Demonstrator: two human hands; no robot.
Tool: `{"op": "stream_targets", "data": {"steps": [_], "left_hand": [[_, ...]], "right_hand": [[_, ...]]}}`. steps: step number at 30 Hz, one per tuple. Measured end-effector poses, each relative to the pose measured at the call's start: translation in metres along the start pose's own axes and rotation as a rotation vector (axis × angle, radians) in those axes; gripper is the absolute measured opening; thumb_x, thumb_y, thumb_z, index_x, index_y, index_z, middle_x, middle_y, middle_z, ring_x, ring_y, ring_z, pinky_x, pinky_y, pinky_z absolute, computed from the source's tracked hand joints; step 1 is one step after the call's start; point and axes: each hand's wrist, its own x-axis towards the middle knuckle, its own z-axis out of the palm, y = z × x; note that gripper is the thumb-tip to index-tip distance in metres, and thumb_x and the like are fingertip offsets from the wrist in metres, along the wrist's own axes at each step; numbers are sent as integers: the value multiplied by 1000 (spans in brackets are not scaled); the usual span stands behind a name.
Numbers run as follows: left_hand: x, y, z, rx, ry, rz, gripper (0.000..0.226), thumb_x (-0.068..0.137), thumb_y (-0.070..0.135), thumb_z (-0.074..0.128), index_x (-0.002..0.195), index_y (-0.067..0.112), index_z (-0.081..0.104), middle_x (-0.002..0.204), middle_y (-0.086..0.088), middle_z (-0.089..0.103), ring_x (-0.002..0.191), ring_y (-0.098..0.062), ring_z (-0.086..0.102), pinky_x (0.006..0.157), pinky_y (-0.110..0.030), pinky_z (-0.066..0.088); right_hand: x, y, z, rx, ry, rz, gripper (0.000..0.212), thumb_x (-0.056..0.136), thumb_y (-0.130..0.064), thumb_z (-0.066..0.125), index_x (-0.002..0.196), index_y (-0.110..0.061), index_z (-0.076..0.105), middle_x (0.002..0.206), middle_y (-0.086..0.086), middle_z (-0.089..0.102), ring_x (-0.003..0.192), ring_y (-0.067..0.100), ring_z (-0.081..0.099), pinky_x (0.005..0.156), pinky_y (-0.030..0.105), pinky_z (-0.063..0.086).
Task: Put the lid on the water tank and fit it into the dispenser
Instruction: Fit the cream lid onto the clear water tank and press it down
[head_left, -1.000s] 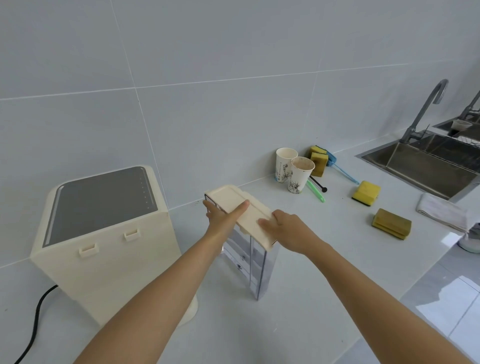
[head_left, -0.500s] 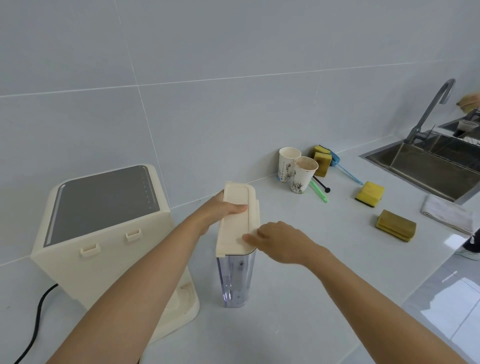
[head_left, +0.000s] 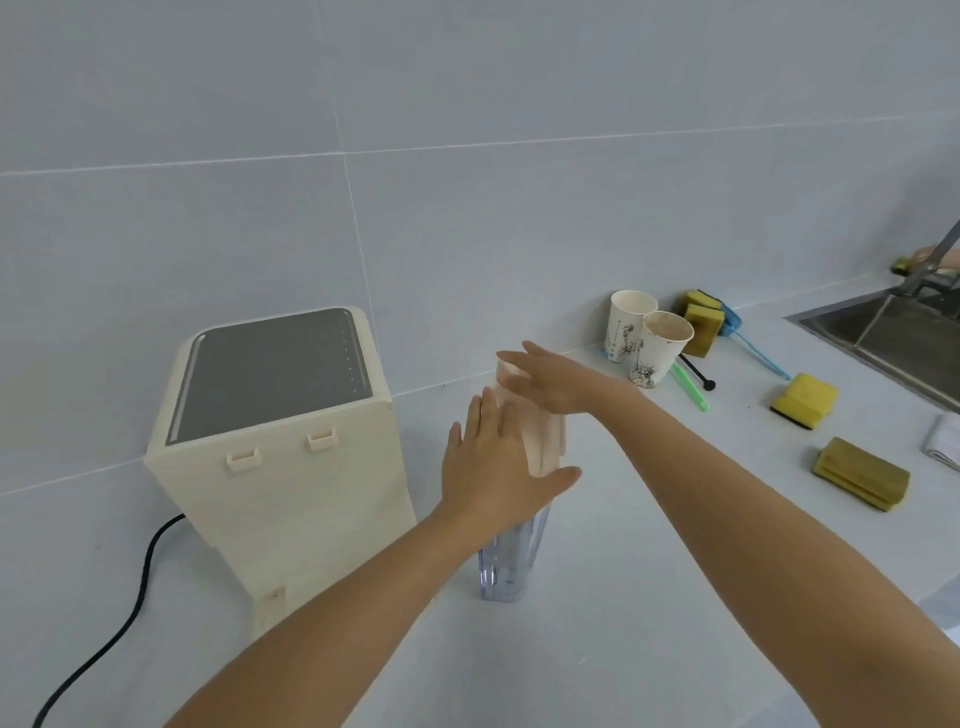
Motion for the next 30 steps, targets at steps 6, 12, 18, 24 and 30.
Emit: {"op": "stream_targets", "data": {"steps": [6,12,18,24,30], "left_hand": [[-2,1,1,24,15,18,98,72,66,46,144,12,8,158,-9,0,145,-20,-3,117,-41,0],[-2,-4,-2,95,-22,61,92,78,63,40,145,9,7,158,-11,-1,145,-22,-5,117,-39,-4],[1,-18,-8,127,-7,170,81,83,58,37,143,9,14,158,-11,6,145,-20,-1,116,-34,-5],[8,-35,-20,85,-37,184,76,86,53,38,144,10,14,158,-8,5,145,-18,-1,115,-28,-2],[19,-45,-24,-153,-106,102,73,87,45,44,145,19,9,158,1,-3,145,-15,4,114,-32,13]], "right_hand": [[15,-1,5,-21,21,-57,49,91,-41,32,137,-23,29,151,9,26,142,23,8,114,41,11],[13,7,3,-22,46,2,46,88,-47,32,131,-31,36,145,1,33,129,26,36,106,46,32],[-2,29,-7,-89,101,84,47,86,-50,34,128,-31,37,134,6,45,114,26,47,93,43,43],[-25,51,-5,-145,211,128,46,86,-50,36,124,-24,39,120,16,52,100,31,53,88,46,46],[-59,59,7,-311,250,132,38,89,-28,38,126,-17,37,132,16,40,110,38,44,88,49,45]]}}
